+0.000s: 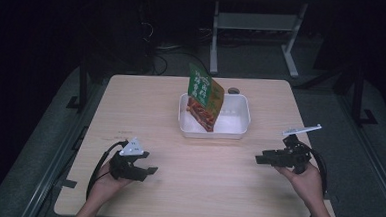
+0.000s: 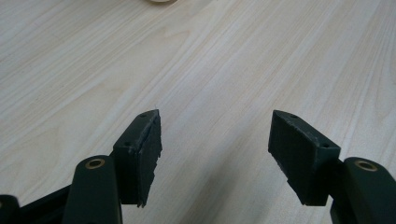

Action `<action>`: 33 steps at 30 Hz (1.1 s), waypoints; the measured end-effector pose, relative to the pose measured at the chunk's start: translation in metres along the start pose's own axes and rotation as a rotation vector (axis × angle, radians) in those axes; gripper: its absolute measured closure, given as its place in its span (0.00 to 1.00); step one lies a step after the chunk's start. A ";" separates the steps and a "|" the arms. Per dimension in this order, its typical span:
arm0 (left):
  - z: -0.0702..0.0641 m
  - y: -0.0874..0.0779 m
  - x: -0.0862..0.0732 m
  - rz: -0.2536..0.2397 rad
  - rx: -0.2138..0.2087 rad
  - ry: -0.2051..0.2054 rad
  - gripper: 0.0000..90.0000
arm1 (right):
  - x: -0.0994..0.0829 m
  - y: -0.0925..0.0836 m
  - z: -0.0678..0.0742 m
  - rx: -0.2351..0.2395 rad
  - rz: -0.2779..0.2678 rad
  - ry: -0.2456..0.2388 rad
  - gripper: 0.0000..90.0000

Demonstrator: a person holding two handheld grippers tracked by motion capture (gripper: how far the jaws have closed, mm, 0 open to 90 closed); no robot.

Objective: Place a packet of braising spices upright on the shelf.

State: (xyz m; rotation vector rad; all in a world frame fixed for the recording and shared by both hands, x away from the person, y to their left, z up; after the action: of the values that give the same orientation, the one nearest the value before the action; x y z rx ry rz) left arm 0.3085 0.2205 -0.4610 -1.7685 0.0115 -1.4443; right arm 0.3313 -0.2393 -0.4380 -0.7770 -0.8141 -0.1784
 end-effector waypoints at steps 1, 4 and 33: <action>0.000 0.000 0.000 0.001 0.000 0.002 0.38 | -0.004 0.000 0.000 -0.002 0.006 0.000 0.53; 0.000 0.000 0.000 0.002 -0.002 0.001 0.38 | -0.011 0.001 0.001 -0.005 0.006 -0.008 0.53; -0.008 0.006 0.001 0.007 -0.050 0.015 0.36 | -0.063 0.001 0.010 -0.013 -0.023 0.014 0.51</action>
State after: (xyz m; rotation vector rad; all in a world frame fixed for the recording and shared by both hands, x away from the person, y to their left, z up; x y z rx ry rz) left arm 0.3052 0.2107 -0.4637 -1.7960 0.0622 -1.4635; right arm 0.2821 -0.2403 -0.4788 -0.7783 -0.8101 -0.2097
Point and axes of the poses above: each handheld gripper's, and its own axes: y roughly forward along the jaws, x roughly out of its top, z roughly to its left, the point moved 3 cm from there along y, roughly forward along the jaws, and after that the axes turned 10 degrees about -z, right-handed, at the moved point
